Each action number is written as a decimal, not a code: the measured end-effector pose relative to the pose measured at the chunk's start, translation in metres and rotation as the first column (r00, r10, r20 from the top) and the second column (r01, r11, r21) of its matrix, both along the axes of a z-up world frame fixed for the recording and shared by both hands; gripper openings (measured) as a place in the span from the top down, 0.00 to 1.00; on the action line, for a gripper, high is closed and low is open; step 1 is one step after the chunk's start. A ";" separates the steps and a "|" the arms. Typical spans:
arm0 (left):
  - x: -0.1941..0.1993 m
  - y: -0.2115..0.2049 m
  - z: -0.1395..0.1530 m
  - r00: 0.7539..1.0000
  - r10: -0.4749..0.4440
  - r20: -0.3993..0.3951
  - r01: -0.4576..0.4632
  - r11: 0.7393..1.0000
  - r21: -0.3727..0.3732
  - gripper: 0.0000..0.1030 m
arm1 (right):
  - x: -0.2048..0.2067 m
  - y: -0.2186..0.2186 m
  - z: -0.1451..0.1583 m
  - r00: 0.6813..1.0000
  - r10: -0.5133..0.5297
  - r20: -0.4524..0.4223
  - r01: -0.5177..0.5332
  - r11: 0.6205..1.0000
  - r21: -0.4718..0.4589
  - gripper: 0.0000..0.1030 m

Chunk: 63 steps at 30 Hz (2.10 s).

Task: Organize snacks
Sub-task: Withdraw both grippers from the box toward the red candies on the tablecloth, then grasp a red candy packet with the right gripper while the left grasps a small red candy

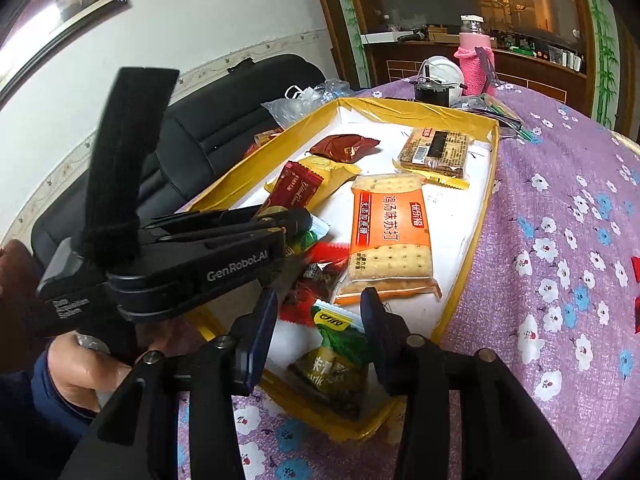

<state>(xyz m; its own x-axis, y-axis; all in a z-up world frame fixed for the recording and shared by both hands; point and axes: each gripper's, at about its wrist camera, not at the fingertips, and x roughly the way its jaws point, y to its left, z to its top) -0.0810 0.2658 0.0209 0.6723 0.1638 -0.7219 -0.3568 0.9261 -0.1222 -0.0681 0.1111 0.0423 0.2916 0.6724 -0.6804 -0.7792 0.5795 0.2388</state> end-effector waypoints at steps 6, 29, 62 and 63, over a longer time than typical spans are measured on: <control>-0.001 -0.001 0.001 1.000 0.008 0.002 -0.008 1.000 0.012 0.54 | -0.002 -0.013 0.010 1.000 -0.004 0.003 0.004 1.000 0.028 0.58; -0.003 -0.121 0.061 0.959 -0.280 0.042 0.273 0.954 0.120 0.23 | 0.093 -0.219 0.017 0.906 -0.395 -0.150 0.405 0.913 0.039 0.50; 0.042 -0.227 0.028 0.876 -0.455 -0.161 0.472 0.877 0.092 0.20 | 0.165 -0.234 -0.025 0.915 -0.319 -0.247 0.318 0.947 -0.047 0.62; 0.045 -0.226 0.027 0.879 -0.447 -0.163 0.465 0.881 0.090 0.20 | 0.163 -0.231 -0.024 0.923 -0.310 -0.228 0.305 0.951 -0.058 0.62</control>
<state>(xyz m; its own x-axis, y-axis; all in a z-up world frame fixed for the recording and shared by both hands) -0.0363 0.0393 0.0480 0.5927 -0.0447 -0.8042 0.1040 0.9943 0.0214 0.0945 -0.1198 0.0181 0.3146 0.5592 -0.7670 -0.4866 0.7888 0.3755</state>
